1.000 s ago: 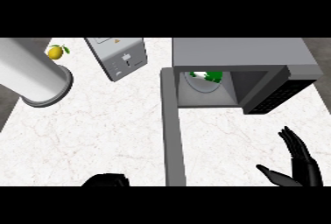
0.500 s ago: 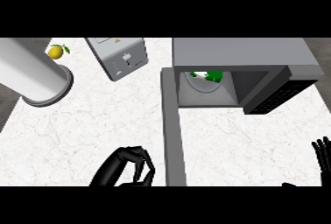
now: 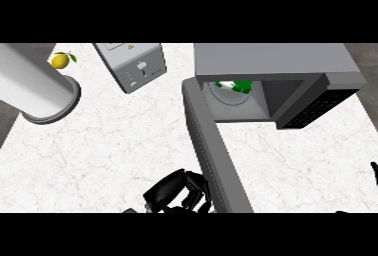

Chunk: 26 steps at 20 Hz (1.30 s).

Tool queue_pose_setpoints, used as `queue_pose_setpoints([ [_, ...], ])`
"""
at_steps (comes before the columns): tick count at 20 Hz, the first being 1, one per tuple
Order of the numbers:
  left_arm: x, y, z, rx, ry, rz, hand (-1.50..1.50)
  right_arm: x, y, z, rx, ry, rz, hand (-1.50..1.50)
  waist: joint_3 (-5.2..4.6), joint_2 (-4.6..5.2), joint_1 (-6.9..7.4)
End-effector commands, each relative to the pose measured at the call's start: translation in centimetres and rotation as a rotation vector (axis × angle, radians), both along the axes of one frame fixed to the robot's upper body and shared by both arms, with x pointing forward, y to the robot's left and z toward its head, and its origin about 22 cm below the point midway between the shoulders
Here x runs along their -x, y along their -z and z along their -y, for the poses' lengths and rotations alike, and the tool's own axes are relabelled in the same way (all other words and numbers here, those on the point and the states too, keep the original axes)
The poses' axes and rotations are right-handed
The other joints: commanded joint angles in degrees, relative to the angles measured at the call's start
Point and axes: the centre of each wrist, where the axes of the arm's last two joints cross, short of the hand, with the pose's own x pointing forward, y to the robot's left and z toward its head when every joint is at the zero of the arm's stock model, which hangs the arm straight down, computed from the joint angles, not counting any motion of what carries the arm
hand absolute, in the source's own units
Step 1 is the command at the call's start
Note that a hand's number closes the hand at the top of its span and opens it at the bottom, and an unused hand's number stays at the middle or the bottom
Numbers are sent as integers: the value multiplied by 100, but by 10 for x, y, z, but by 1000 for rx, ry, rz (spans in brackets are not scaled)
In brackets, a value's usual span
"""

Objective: Pick up the milk, place it into the microwave and close the microwave

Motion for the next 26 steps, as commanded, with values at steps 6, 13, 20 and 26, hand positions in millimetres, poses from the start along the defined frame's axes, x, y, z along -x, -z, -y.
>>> queue_pose_setpoints([
  [6, 10, 28, 53, -8, 140, 64, 150, -14, -2, -6, -44, -119, 113, -150, -7, 30, -79],
  [13, 18, 7, 81, 94, 75, 91, 150, -30, -27, -13, -63, -213, 162, -150, -27, 37, -381],
  [20, -7, -21, 96, 120, -31, 119, 150, -49, -45, -20, -53, -281, 162, -150, -27, 98, -664],
  [26, -31, -37, 103, 111, -103, 175, 150, -63, -65, -23, -47, -357, 167, -150, -31, 149, -983],
])
